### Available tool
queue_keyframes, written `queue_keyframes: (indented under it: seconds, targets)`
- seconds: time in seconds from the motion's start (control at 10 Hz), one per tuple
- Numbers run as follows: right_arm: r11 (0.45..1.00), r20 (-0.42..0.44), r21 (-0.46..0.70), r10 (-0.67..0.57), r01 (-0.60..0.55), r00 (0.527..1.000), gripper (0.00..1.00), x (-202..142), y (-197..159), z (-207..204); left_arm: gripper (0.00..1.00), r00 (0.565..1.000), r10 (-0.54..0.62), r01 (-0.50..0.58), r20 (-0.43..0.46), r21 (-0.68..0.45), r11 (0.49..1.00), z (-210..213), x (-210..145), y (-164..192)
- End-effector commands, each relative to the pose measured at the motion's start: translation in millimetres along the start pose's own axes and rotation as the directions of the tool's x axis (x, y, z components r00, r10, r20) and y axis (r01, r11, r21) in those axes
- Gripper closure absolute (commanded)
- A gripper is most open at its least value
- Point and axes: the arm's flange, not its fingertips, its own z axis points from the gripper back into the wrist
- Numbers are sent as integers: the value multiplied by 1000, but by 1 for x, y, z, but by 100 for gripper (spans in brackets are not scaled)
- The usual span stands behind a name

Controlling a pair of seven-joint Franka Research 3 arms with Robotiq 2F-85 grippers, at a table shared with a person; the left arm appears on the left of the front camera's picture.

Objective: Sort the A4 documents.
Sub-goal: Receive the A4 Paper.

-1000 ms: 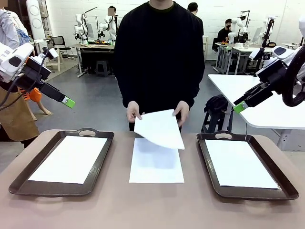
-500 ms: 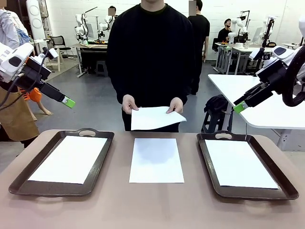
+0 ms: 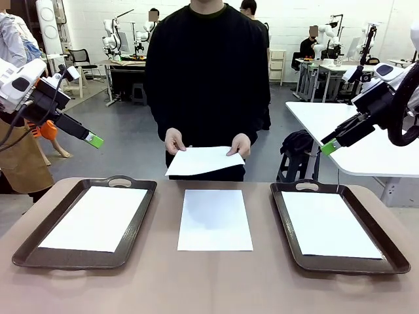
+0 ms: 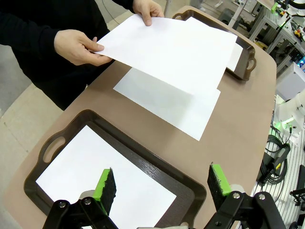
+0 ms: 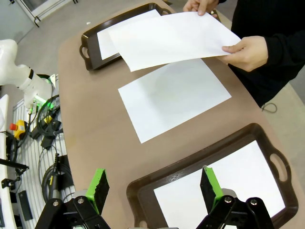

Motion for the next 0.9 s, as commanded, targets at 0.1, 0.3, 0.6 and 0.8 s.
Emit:
queue_keyframes:
  seconds: [0.1, 0.3, 0.6, 0.8]
  targets:
    - [1000, -2, 4, 2, -2, 1000, 0, 0, 0, -1, 0, 1000, -6, 6, -5, 2, 1000, 0, 0, -1]
    - [1000, -2, 4, 2, -2, 1000, 0, 0, 0, -1, 0, 1000, -6, 6, -5, 2, 1000, 0, 0, -1]
    - [1000, -2, 4, 2, -2, 1000, 0, 0, 0, -1, 0, 1000, -6, 6, -5, 2, 1000, 0, 0, -1]
    - [1000, -2, 4, 2, -2, 1000, 0, 0, 0, -1, 0, 1000, -6, 6, -5, 2, 1000, 0, 0, -1]
